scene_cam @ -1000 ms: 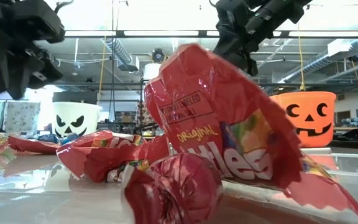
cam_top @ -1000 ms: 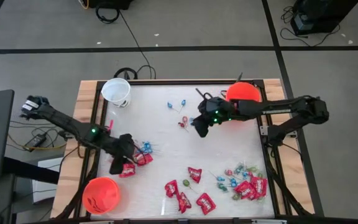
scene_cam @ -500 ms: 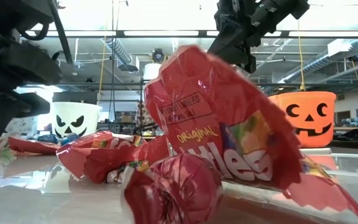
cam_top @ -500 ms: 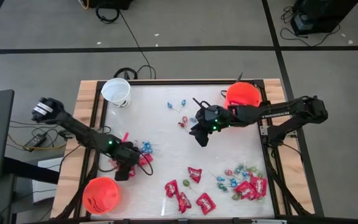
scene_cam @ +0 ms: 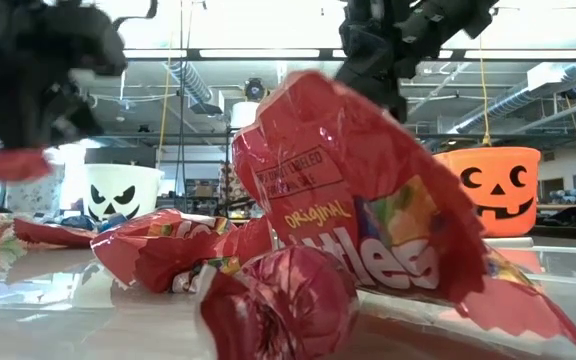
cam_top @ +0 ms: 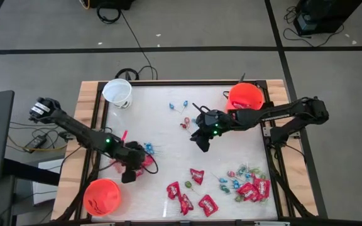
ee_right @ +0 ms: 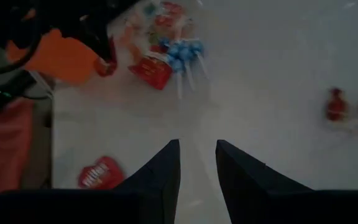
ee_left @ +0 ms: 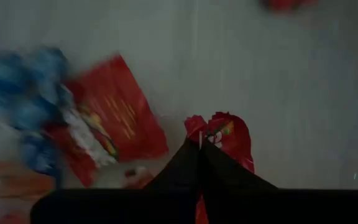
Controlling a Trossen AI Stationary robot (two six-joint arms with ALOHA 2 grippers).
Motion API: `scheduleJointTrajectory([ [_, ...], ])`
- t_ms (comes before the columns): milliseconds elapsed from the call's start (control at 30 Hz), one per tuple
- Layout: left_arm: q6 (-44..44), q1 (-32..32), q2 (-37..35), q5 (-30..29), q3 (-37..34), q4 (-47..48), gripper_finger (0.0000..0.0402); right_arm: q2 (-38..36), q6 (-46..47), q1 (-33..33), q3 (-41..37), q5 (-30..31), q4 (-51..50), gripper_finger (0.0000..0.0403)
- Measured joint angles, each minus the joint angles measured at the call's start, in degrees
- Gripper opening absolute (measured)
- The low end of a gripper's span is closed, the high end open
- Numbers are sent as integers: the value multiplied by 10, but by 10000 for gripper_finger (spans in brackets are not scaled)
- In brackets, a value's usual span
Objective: Sort candy by brand, put in halloween buckets
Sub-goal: Put the red candy into the top orange bucket
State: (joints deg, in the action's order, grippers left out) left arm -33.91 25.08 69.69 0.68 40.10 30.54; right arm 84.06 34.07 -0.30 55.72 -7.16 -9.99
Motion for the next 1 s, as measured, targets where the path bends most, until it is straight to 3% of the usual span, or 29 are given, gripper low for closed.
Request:
scheduleJointTrajectory([
  [200, -5, -45, -47, -116, 32, 5, 6, 51, 30, 0, 0, -47, 114, 128],
  [367, 27, -100, -50, -204, 37, -82, 6, 90, 52, -2, 0, -63, 218, 152],
  [567, 77, -154, -13, -206, 38, -200, 5, 115, 74, -10, 1, -58, 283, 182],
  [667, 85, -173, 0, -206, 38, -235, 5, 115, 70, -15, 1, -25, 279, 192],
  [1000, 122, -211, 8, -206, 38, -320, 6, 115, 41, -47, 1, -26, 297, 181],
])
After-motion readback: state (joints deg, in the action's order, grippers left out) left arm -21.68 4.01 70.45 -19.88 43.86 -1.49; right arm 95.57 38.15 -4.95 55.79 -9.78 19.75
